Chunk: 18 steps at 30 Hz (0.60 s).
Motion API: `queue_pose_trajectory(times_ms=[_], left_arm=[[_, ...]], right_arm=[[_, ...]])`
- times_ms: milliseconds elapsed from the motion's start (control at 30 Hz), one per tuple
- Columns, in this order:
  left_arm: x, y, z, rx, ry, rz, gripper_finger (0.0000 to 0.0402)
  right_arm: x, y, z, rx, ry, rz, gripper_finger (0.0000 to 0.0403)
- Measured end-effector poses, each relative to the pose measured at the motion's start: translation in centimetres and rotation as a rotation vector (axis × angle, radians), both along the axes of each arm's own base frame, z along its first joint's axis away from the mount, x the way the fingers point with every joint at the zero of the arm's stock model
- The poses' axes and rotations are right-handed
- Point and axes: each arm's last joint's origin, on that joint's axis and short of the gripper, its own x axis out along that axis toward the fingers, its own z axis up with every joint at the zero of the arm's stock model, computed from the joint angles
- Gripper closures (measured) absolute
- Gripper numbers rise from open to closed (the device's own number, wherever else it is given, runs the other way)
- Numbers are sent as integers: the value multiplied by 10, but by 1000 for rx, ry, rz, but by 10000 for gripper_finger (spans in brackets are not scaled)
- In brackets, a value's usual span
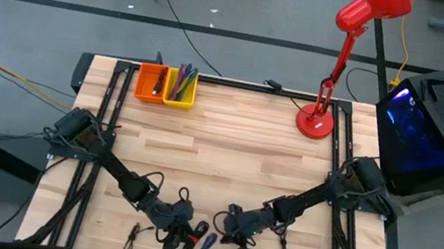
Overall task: Pick & Place USB Port
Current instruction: Put the black and blue USB cable into the yellow bin
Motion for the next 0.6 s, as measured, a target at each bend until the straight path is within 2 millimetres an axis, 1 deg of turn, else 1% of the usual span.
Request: queue_pose_trajectory(times_ms=[167, 467, 600], left_arm=[[0, 0, 0, 1, 0, 0, 273], [0, 0, 0, 1, 0, -1, 273], [0, 0, 0, 3, -1, -1, 273]], right_arm=[[-1, 0, -1, -24, 7, -18, 356], [1, -1, -1, -45, -20, -60, 246], [3, -1, -6, -62, -32, -110, 219]])
